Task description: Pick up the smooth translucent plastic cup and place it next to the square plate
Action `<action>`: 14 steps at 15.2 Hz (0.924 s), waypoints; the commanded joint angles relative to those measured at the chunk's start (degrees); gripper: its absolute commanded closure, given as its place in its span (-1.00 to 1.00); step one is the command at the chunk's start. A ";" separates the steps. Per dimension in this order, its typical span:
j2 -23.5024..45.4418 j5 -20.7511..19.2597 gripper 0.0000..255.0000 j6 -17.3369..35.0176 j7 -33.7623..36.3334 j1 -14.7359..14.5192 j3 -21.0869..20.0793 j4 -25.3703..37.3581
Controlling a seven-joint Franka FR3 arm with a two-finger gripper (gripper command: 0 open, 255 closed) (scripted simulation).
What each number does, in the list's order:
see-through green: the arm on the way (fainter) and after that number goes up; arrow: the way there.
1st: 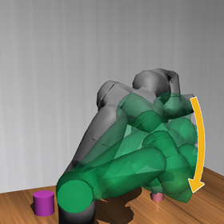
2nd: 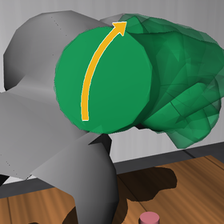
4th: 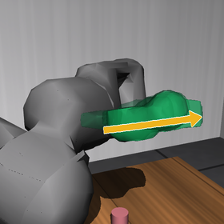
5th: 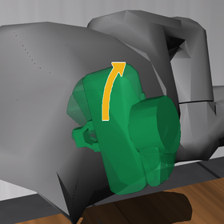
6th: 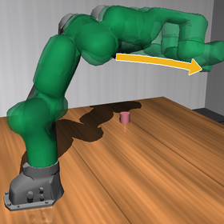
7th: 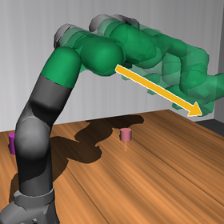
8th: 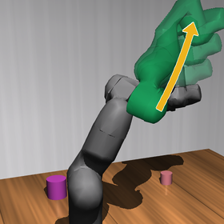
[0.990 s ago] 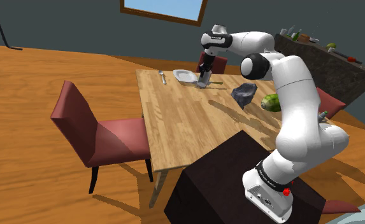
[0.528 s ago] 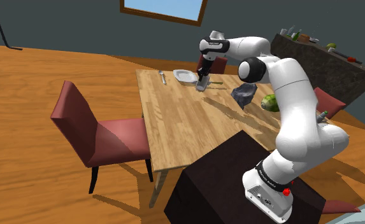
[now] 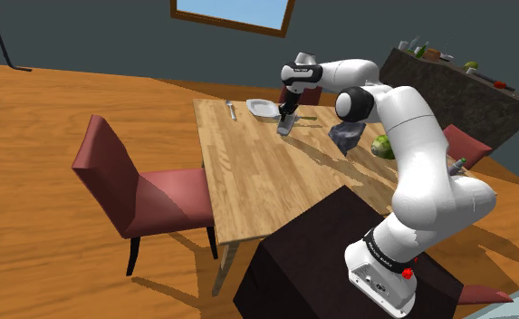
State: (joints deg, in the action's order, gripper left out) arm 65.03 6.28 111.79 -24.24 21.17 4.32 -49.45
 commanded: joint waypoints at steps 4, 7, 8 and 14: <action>0.13 0.01 1.00 0.17 -0.02 0.02 0.00 0.03; 0.12 0.01 -1.00 0.19 -0.03 0.02 0.00 0.00; 0.10 0.01 -1.00 0.19 -0.03 0.02 0.00 -0.02; -1.72 -0.08 -1.00 -2.20 0.03 0.08 0.08 0.56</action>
State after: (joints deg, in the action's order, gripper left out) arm 64.38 6.21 110.17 -24.25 21.30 4.37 -48.38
